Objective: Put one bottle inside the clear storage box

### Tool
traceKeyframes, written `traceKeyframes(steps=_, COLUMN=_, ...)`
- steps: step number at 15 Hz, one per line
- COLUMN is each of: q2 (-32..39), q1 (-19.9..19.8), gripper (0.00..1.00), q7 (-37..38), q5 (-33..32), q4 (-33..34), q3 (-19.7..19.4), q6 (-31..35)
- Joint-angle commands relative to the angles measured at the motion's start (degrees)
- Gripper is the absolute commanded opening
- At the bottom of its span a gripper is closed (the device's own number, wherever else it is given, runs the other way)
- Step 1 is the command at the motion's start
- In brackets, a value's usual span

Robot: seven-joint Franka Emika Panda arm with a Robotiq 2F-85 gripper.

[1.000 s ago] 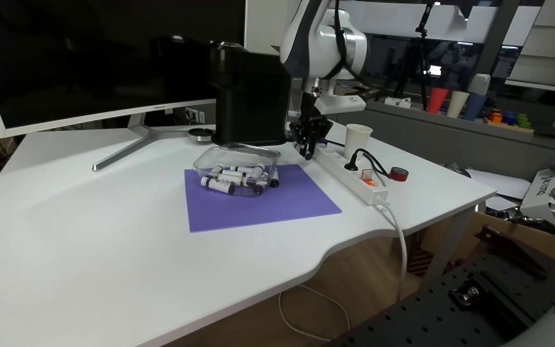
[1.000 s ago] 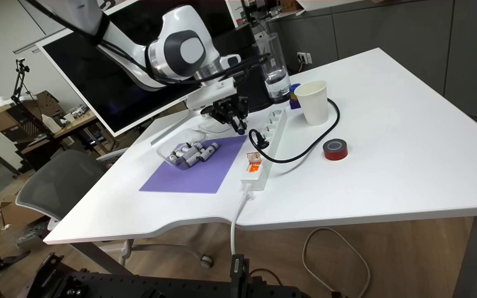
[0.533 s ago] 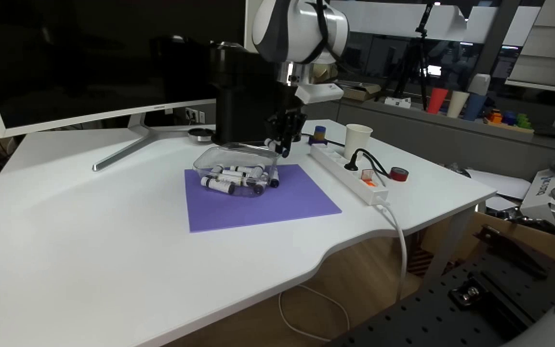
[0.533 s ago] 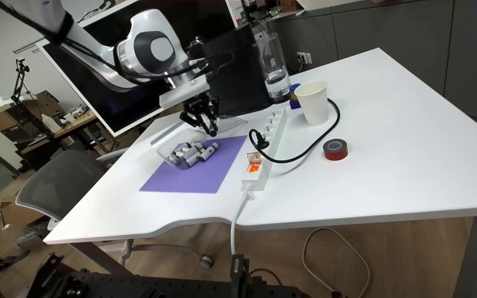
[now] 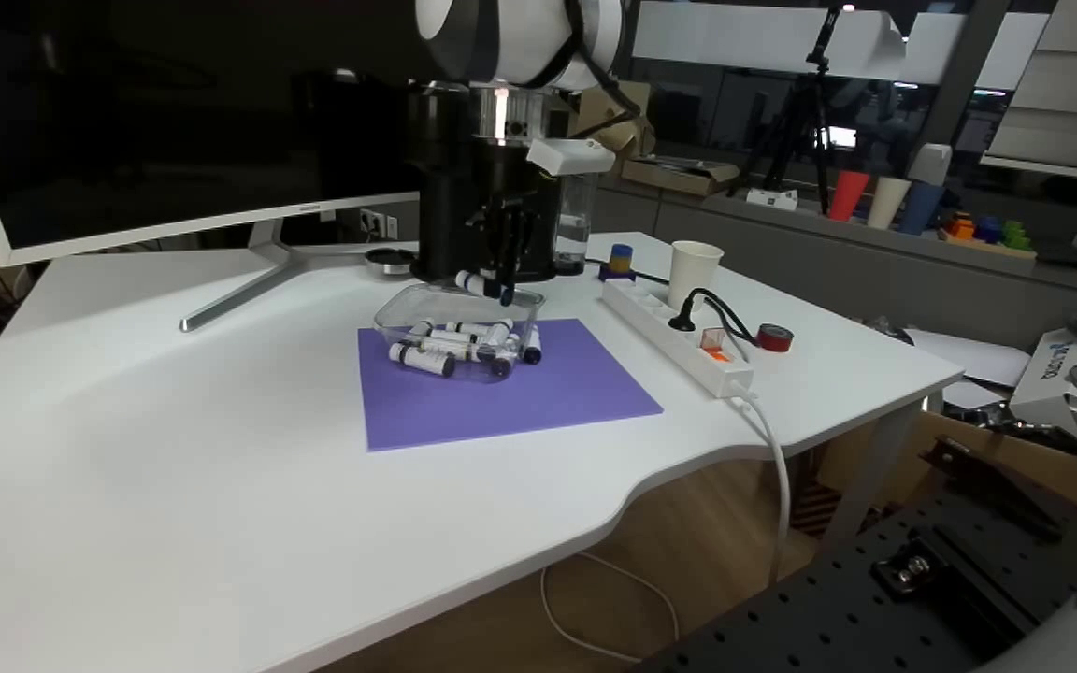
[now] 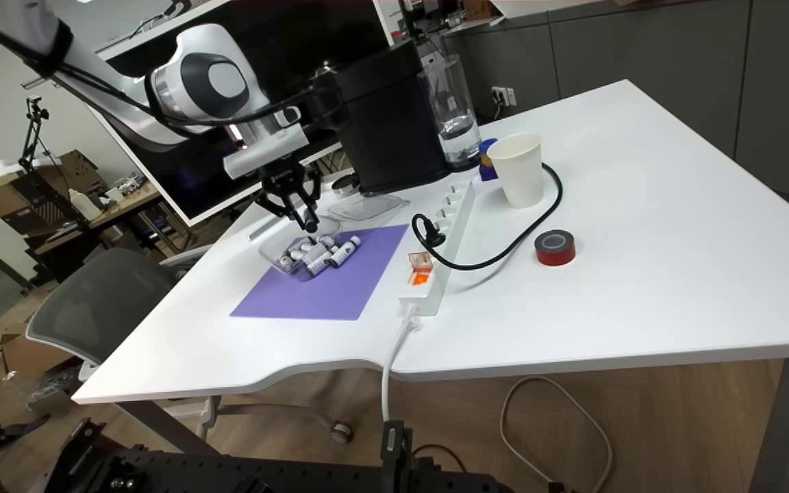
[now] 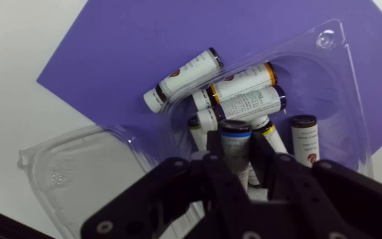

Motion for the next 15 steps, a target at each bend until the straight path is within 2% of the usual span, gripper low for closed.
traceKeyframes(steps=1, q2=0.6, q1=0.0, gripper=0.07, q7=-2.5, q5=-0.5, q4=1.6, q3=0.2, q6=-4.2)
traceKeyframes(steps=4, q2=2.1, q1=0.2, gripper=0.07, q7=-3.0, q5=-0.8, q4=3.2, q3=-0.3, q6=-6.7)
traceKeyframes(steps=5, q2=2.7, q1=0.2, gripper=0.19, q7=-2.8, q5=-0.8, q4=3.8, q3=-0.5, q6=-7.5)
traceKeyframes(steps=6, q2=3.3, q1=0.3, gripper=0.52, q7=-2.5, q5=-0.9, q4=4.5, q3=-0.8, q6=-8.5)
traceKeyframes(steps=8, q2=4.3, q1=0.1, gripper=0.58, q7=-2.3, q5=-0.5, q4=5.6, q3=-1.0, q6=-10.1)
traceKeyframes(steps=12, q2=5.0, q1=-0.1, gripper=0.86, q7=-1.7, q5=-0.1, q4=6.8, q3=-1.3, q6=-11.4)
traceKeyframes(steps=14, q2=4.0, q1=-0.3, gripper=0.98, q7=-1.0, q5=0.7, q4=6.1, q3=-1.3, q6=-10.7)
traceKeyframes(steps=15, q2=3.5, q1=-0.4, gripper=1.00, q7=-0.7, q5=1.0, q4=5.7, q3=-1.4, q6=-10.5)
